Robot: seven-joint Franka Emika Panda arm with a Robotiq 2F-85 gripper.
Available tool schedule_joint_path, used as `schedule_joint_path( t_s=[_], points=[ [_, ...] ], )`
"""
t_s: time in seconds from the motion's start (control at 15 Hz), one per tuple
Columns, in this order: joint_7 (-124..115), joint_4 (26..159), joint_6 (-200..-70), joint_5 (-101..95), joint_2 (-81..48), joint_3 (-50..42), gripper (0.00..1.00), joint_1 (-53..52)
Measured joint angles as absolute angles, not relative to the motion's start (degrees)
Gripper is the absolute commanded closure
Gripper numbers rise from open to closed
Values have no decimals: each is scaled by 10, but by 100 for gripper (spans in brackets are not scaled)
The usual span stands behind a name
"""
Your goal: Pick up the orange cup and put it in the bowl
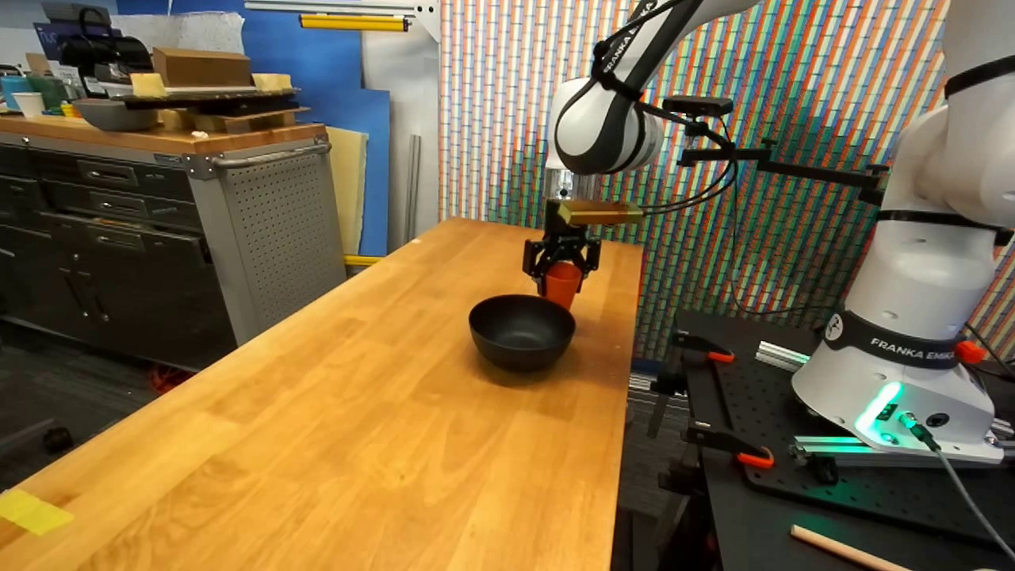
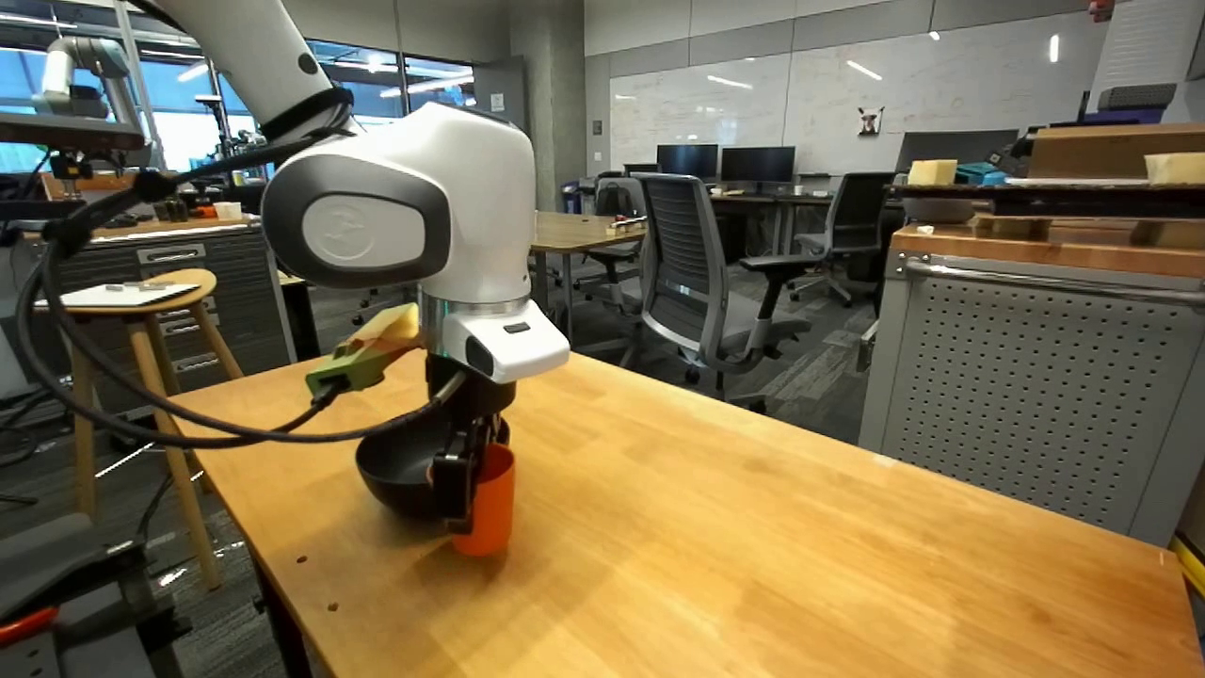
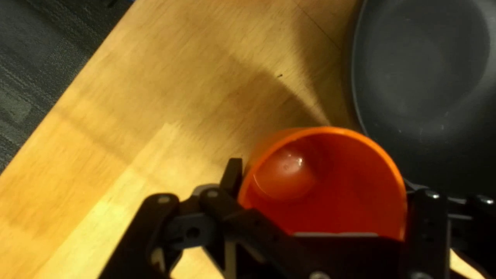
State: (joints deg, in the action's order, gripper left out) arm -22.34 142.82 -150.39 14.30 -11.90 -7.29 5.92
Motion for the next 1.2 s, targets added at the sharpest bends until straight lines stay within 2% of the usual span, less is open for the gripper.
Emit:
schedule_joint_path(
  t_s=[0.33,0.6,0.87,1.2],
  points=[
    [-310,1426,-1490,45,-58,-74,48,22],
    [-305,1401,-1400,51,-34,-41,48,6],
    [-273,1359,-1337,67,-50,-20,48,1],
    [-203,1295,-1321,87,-119,-20,48,10]
  ],
)
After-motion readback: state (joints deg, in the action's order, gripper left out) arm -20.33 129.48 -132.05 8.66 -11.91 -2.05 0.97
